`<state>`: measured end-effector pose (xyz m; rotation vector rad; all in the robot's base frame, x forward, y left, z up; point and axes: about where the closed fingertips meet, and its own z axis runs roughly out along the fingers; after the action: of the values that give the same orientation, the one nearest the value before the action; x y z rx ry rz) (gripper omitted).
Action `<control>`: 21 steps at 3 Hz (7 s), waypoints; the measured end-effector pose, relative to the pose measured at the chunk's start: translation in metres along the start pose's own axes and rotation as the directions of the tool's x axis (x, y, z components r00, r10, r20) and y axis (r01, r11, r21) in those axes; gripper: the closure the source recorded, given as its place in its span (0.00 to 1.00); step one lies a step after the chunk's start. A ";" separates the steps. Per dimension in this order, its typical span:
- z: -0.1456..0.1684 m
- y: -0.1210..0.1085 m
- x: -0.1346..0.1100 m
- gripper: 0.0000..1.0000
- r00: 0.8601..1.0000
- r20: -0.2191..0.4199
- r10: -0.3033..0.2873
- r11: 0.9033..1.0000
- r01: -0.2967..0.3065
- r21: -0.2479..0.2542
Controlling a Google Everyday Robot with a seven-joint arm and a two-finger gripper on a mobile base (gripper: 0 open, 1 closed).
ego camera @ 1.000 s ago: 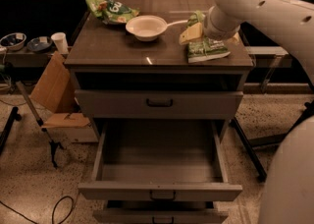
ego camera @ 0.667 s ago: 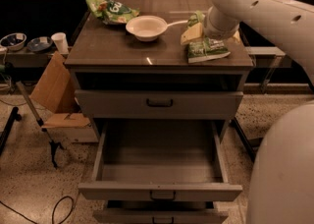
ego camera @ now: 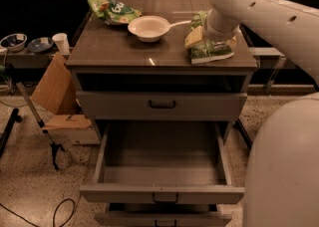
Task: Place green jalapeno chip bag into middle drawer
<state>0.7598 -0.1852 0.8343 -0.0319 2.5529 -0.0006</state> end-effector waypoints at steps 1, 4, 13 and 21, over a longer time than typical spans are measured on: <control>0.001 0.003 0.000 0.42 1.000 0.004 -0.008 1.000 0.008 -0.015; -0.079 0.003 0.010 1.00 0.994 0.110 0.005 0.997 0.003 -0.078; -0.175 0.131 0.151 1.00 0.862 -0.045 -0.505 0.705 0.382 -0.598; 0.114 0.280 0.398 1.00 0.860 -0.496 -0.119 0.678 -0.295 -0.674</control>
Offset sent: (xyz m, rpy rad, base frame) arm -0.0102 0.0065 0.0144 0.0567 -0.0342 0.0416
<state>0.4858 0.0860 0.5165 -0.2450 2.8766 1.2311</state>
